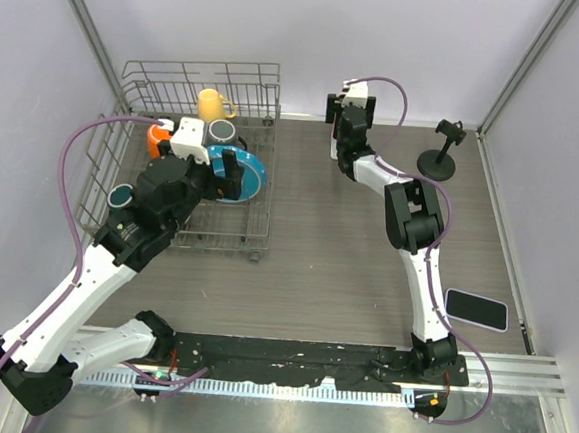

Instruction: Place the phone on the phone stand

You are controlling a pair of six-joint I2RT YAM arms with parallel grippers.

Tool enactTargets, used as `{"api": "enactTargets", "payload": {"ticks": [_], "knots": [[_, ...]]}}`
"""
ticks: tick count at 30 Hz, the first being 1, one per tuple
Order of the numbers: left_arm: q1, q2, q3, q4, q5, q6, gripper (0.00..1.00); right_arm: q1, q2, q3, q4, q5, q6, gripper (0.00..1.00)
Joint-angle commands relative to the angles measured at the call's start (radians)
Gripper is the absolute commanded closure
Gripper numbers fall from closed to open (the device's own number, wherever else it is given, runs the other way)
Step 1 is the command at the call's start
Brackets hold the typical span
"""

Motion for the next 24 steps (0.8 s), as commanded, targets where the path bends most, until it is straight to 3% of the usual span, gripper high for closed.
{"api": "enactTargets", "payload": {"ticks": [1, 5, 8, 14, 17, 24], "knots": [[0.009, -0.002, -0.003, 0.059, 0.016, -0.011, 0.0, -0.004, -0.037, -0.008, 0.068, -0.006, 0.008, 0.78], [0.011, -0.004, -0.003, 0.059, 0.021, -0.014, 0.0, -0.004, -0.039, -0.003, 0.05, -0.02, -0.006, 0.63], [0.014, -0.004, -0.003, 0.057, 0.025, -0.016, 0.0, -0.004, -0.039, 0.003, 0.039, -0.021, -0.014, 0.36], [0.018, -0.002, -0.003, 0.059, 0.031, -0.019, 0.0, -0.004, -0.046, 0.014, 0.021, -0.018, -0.017, 0.11], [0.02, 0.001, -0.003, 0.056, 0.034, -0.02, 0.0, -0.004, -0.054, 0.014, 0.014, -0.014, -0.018, 0.04], [0.023, 0.001, -0.003, 0.056, 0.041, -0.022, 0.0, -0.004, -0.078, 0.014, -0.001, -0.001, -0.021, 0.01]]}}
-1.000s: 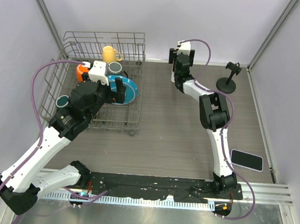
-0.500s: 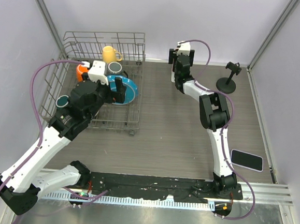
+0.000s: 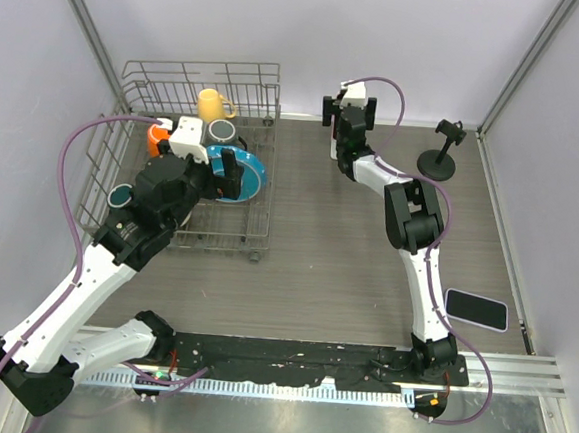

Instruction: Place the phone on the phone stand

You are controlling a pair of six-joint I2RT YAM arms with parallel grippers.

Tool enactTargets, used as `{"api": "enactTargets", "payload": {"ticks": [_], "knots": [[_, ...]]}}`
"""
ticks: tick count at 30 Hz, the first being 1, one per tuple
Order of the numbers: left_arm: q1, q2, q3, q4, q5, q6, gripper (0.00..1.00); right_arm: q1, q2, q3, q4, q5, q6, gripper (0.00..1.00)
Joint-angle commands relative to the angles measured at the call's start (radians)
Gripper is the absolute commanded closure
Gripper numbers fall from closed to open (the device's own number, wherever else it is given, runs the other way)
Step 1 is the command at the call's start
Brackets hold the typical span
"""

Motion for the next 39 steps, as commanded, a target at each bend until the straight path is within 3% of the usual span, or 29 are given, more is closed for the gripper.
{"api": "enactTargets", "payload": {"ticks": [1, 18, 30, 35, 39], "knots": [[0.005, 0.0, -0.003, 0.055, 0.011, -0.01, 0.0, -0.004, -0.082, 0.011, 0.026, 0.017, -0.007, 0.01], [0.011, 0.003, -0.002, 0.054, 0.022, -0.015, 0.0, -0.004, -0.189, -0.018, -0.012, 0.023, 0.016, 0.01], [0.025, -0.008, -0.008, 0.058, 0.03, -0.021, 0.0, -0.027, -0.469, -0.157, -0.119, 0.043, 0.073, 0.01], [0.028, 0.003, -0.005, 0.055, 0.031, -0.02, 0.0, -0.108, -0.594, -0.182, -0.322, 0.219, 0.292, 0.01], [0.028, 0.015, -0.006, 0.054, 0.031, -0.02, 0.0, -0.241, -0.692, -0.261, -0.535, 0.166, 0.525, 0.04]]}}
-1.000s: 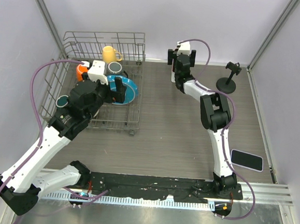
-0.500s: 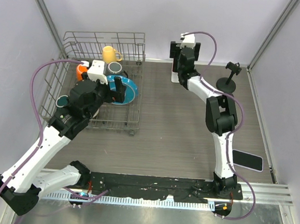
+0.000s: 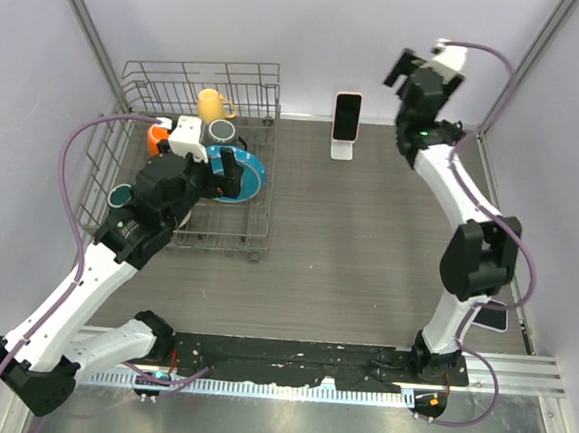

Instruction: Place the phone on the phone stand

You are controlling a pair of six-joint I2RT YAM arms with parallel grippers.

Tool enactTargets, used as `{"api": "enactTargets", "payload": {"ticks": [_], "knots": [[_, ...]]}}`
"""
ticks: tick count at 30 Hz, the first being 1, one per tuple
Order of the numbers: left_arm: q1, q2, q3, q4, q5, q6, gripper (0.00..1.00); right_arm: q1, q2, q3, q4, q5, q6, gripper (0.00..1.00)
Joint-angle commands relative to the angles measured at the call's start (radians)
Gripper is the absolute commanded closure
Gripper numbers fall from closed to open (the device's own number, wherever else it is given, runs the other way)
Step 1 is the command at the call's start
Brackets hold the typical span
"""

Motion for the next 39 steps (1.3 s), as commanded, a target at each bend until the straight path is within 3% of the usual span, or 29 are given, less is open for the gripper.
{"api": "enactTargets", "payload": {"ticks": [1, 5, 6, 11, 18, 27, 35, 39], "knots": [[0.008, 0.012, -0.002, 0.05, 0.012, -0.002, 0.0, -0.166, -0.147, -0.09, -0.216, 0.011, 0.306, 0.05], [0.008, 0.026, -0.003, 0.052, 0.038, -0.019, 0.0, -0.306, -0.166, -0.067, -0.381, -0.122, 0.412, 0.05], [0.008, 0.029, -0.002, 0.053, 0.053, -0.026, 0.0, -0.362, -0.17, -0.067, -0.416, -0.219, 0.482, 0.05], [0.008, 0.051, 0.0, 0.053, 0.06, -0.03, 0.0, -0.467, -0.214, -0.152, -0.392, -0.4, 0.69, 0.07], [0.008, 0.071, 0.001, 0.053, 0.089, -0.036, 0.0, -0.556, -0.29, -0.464, -0.132, -0.532, 0.889, 0.06], [0.006, 0.059, -0.003, 0.053, 0.066, -0.025, 0.0, -0.579, -0.124, -0.507, 0.157, -0.745, 1.055, 0.12], [0.008, 0.069, -0.003, 0.053, 0.064, -0.024, 0.0, -0.577, -0.061, -0.522, 0.272, -0.771, 1.133, 0.17], [0.008, 0.08, 0.003, 0.047, 0.066, -0.023, 0.0, -0.577, -0.019, -0.509, 0.287, -0.777, 1.151, 0.27]]}}
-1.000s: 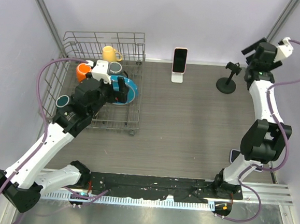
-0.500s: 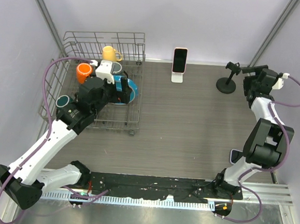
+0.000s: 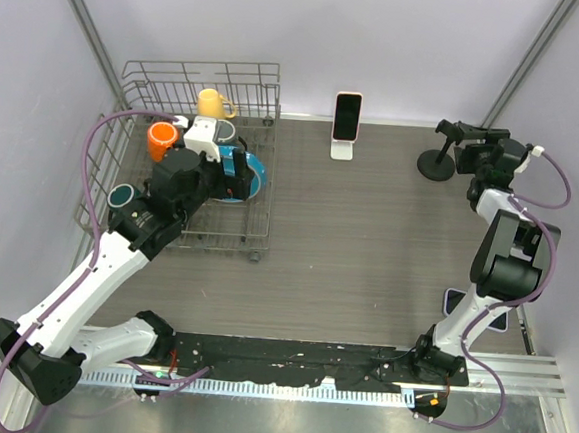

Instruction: Place the phone on the phone stand

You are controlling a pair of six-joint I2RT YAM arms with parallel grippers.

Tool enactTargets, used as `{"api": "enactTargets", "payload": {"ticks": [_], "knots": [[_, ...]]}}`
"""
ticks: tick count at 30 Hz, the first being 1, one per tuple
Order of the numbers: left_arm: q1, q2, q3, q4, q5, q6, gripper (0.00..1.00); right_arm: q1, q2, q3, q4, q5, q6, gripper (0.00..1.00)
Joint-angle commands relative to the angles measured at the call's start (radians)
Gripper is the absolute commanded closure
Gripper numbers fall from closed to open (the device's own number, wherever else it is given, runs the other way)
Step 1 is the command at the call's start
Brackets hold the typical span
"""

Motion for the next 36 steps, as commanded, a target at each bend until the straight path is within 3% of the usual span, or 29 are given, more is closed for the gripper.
{"api": "enactTargets", "payload": {"ticks": [1, 7, 10, 15, 20, 26, 31, 36], "knots": [[0.004, 0.0, 0.0, 0.048, -0.001, 0.005, 0.0, 0.002, 0.038, 0.02, 0.11, -0.038, 0.065, 0.3], [0.004, 0.008, 0.0, 0.05, -0.021, 0.014, 0.0, 0.011, 0.072, 0.037, 0.129, -0.064, 0.082, 0.46], [0.004, 0.003, -0.006, 0.055, -0.011, 0.009, 0.0, 0.017, 0.066, 0.04, 0.129, -0.071, 0.088, 0.61], [0.004, 0.003, 0.0, 0.053, -0.007, 0.012, 0.0, 0.027, 0.014, 0.003, 0.115, -0.096, 0.09, 0.98], [0.004, -0.018, -0.015, 0.078, 0.033, -0.006, 0.0, 0.042, -0.133, -0.098, 0.046, -0.139, 0.056, 0.99], [0.004, -0.012, -0.003, 0.085, 0.125, -0.084, 0.0, 0.088, -0.472, -0.38, -0.041, -0.2, 0.004, 0.99], [0.004, -0.006, 0.061, 0.09, 0.291, -0.21, 0.0, 0.23, -0.799, -0.517, -0.217, -0.234, -0.097, 0.99], [0.004, 0.035, 0.156, 0.071, 0.426, -0.265, 0.01, 0.404, -0.884, -0.557, -0.27, -0.365, -0.183, 0.99]]}}
